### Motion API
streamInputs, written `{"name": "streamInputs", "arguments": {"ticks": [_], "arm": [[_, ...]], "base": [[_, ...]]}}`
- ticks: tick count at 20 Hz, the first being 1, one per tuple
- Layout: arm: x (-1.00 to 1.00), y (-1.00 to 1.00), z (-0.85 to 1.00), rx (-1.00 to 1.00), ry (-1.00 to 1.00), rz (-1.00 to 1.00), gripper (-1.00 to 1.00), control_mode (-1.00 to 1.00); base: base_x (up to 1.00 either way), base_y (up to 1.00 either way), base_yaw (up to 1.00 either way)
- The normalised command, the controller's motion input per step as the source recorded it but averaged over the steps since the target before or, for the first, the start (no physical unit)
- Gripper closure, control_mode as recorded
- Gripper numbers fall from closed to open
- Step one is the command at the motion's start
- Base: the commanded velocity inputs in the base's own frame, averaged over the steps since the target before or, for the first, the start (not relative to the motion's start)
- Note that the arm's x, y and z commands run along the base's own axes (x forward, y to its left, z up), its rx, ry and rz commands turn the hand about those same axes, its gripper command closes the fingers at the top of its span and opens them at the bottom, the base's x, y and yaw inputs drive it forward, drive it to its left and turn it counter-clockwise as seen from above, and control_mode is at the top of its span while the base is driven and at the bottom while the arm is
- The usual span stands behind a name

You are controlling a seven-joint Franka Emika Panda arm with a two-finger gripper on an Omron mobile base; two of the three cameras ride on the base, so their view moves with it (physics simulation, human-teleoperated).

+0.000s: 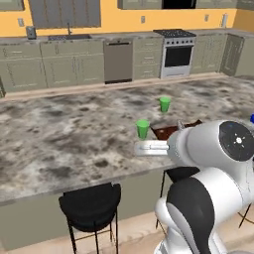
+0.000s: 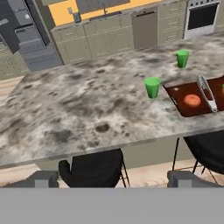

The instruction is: Gather the carrot and squash from the fridge and place them on a tray on the dining counter. Then gather the steak and fish from the fridge and place them on the other tray.

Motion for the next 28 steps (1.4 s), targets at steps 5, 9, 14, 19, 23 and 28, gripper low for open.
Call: {"name": "streamInputs", "arguments": {"ticks": [5, 9, 14, 19, 23, 28], "arm": [[0.0, 0.0, 0.0, 0.0, 0.0, 0.0, -1.0, 1.0], [0.0, 0.0, 0.0, 0.0, 0.0, 0.0, -1.0, 1.0], [0.0, 0.0, 0.0, 0.0, 0.0, 0.0, -1.0, 1.0], [0.0, 0.0, 0.0, 0.0, 0.0, 0.0, -1.0, 1.0], [0.0, 0.0, 0.0, 0.0, 0.0, 0.0, -1.0, 1.0], [0.0, 0.0, 0.0, 0.0, 0.0, 0.0, -1.0, 1.0]], "base": [[0.0, 1.0, 0.0], [0.0, 1.0, 0.0], [0.0, 1.0, 0.0], [0.07, 1.0, 0.0], [0.18, 1.0, 0.0], [0.58, 1.0, -0.08]]}}
